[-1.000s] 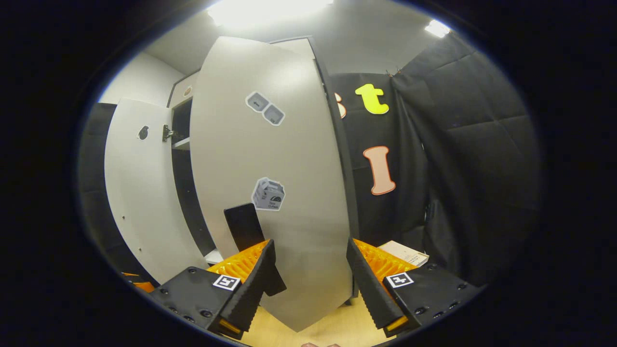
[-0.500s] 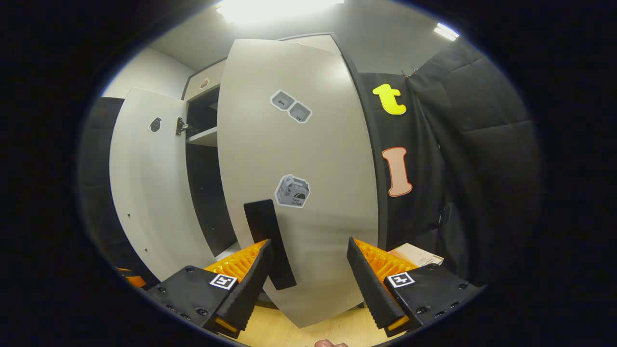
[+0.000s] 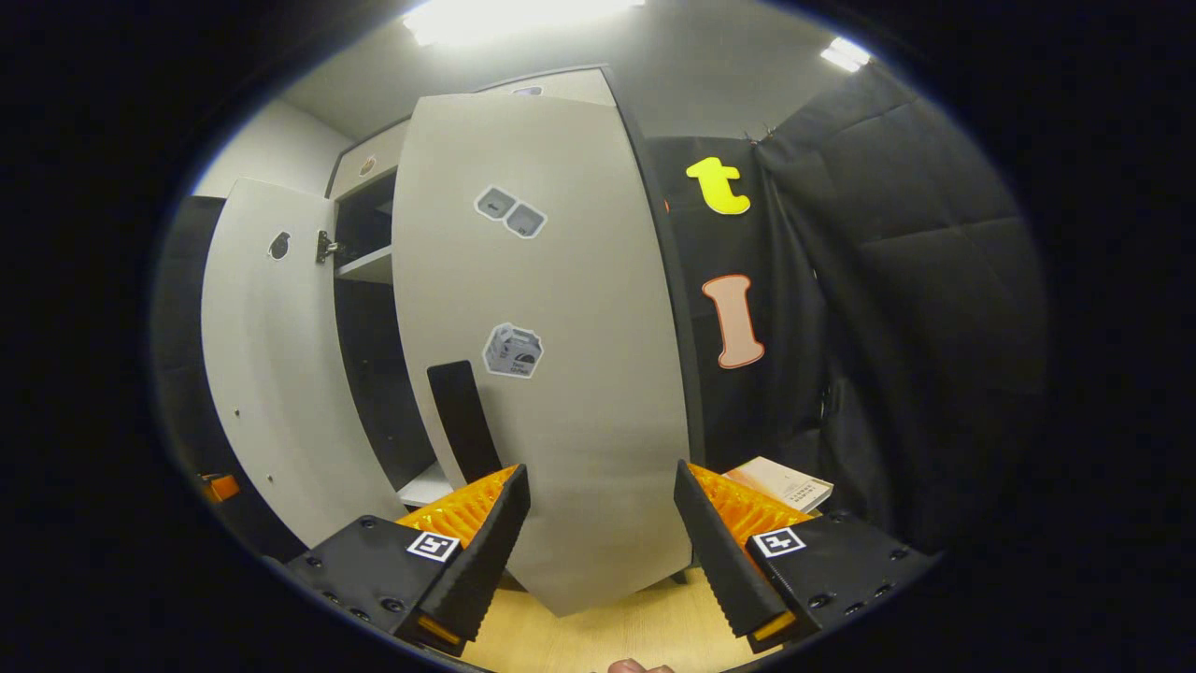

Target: Grab one shoe with the right hand and put it into the shoe cabinet, grab the other shoe with the left hand and put it into the shoe cabinet; then close the right door with the right hand and the left door with the left hand.

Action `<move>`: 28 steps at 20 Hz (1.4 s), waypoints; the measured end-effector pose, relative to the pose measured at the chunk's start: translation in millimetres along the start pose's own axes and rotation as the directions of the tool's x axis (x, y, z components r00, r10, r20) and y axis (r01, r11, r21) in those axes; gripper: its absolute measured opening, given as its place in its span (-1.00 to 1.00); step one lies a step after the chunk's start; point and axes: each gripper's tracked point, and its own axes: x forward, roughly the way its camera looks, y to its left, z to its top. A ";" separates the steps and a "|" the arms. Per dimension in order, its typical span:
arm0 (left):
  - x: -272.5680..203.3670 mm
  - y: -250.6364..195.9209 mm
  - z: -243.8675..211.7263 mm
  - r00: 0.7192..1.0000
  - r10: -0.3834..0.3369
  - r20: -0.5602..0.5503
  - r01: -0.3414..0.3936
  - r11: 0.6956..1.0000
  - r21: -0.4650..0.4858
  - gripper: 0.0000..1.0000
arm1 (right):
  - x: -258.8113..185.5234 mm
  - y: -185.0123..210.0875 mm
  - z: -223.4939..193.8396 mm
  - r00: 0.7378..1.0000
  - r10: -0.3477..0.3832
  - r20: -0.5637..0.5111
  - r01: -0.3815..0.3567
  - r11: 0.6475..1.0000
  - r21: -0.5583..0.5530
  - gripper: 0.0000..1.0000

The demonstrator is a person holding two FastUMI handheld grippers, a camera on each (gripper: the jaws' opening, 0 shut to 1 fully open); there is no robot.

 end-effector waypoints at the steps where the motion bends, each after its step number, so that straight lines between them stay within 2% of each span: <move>1: 7.1 0.4 6.9 1.000 -0.019 0.015 0.019 1.000 -0.007 0.83 | -3.2 -3.5 -3.4 1.000 -0.010 -0.006 0.010 1.000 0.001 0.95; 6: 47.7 -12.2 49.2 0.989 -0.127 0.079 0.132 0.990 -0.050 0.83 | -20.1 -20.2 -19.6 0.997 -0.065 -0.031 0.064 0.998 -0.011 0.95; 12: 82.3 -39.8 67.8 0.974 -0.205 0.100 0.209 0.977 -0.032 0.83 | -38.9 -43.3 -34.4 0.991 -0.121 -0.061 0.120 0.993 -0.006 0.96; 17: 89.6 -53.6 79.2 0.969 -0.216 0.120 0.214 0.976 0.028 0.83 | -42.6 -66.3 -32.6 0.986 -0.160 -0.053 0.161 0.987 0.019 0.96; 21: 84.8 -58.8 83.3 0.973 -0.201 0.116 0.192 0.978 0.085 0.82 | -36.2 -77.8 -33.2 0.986 -0.157 -0.060 0.159 0.987 0.033 0.96; 25: 81.9 -75.4 77.2 0.975 -0.209 0.079 0.207 0.978 0.031 0.87 | -30.6 -80.7 -38.7 0.988 -0.138 -0.073 0.141 0.989 0.037 0.96; 28: 79.1 -88.9 75.7 0.977 -0.202 0.072 0.202 0.979 0.005 0.83 | -30.4 -87.2 -45.6 0.988 -0.132 -0.084 0.135 0.990 0.033 0.96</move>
